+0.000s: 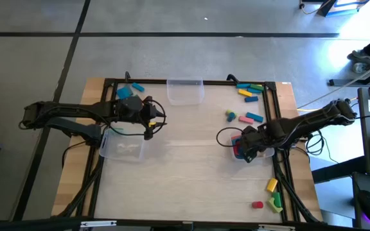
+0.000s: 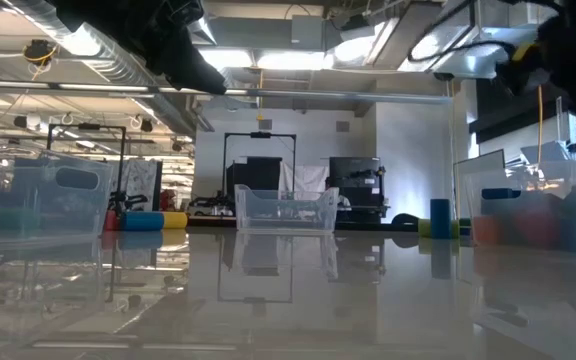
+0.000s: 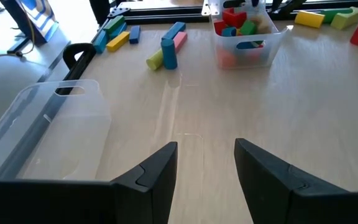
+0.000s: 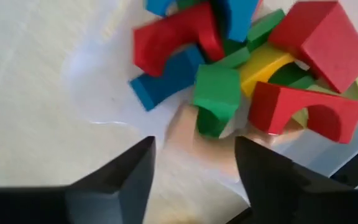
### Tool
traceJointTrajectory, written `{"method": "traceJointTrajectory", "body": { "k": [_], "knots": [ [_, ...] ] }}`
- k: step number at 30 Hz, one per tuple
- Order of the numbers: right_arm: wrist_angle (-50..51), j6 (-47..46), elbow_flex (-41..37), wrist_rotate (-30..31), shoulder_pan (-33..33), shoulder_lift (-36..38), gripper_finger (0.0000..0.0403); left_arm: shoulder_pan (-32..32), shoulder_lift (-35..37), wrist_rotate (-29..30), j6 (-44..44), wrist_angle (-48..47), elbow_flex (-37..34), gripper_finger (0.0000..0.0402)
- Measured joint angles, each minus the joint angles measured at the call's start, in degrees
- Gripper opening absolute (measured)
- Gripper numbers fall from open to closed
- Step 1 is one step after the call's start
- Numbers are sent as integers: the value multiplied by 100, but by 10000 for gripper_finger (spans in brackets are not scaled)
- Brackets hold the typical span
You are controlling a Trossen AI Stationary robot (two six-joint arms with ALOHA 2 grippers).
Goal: Sort blocks by size
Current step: Put the brown arch block into the bottom right transparent bin, then put the blue cylindrical block into the top transparent bin
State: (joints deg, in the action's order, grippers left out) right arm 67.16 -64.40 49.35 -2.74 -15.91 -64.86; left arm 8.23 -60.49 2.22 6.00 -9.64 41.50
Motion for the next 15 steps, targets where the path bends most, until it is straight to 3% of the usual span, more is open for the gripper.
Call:
{"method": "traceJointTrajectory", "body": {
  "k": [4,8,11,15],
  "knots": [
    [194,32,545,299,158,11,251,0,0,0,50,-32,0,155],
    [150,356,1020,1153,403,11,251,0,0,0,118,-36,0,155],
    [-10,645,1120,1733,766,13,244,2,0,0,136,-34,0,155],
    [-131,1152,992,2019,1397,-41,234,0,0,0,156,-37,0,155]
  ]
}}
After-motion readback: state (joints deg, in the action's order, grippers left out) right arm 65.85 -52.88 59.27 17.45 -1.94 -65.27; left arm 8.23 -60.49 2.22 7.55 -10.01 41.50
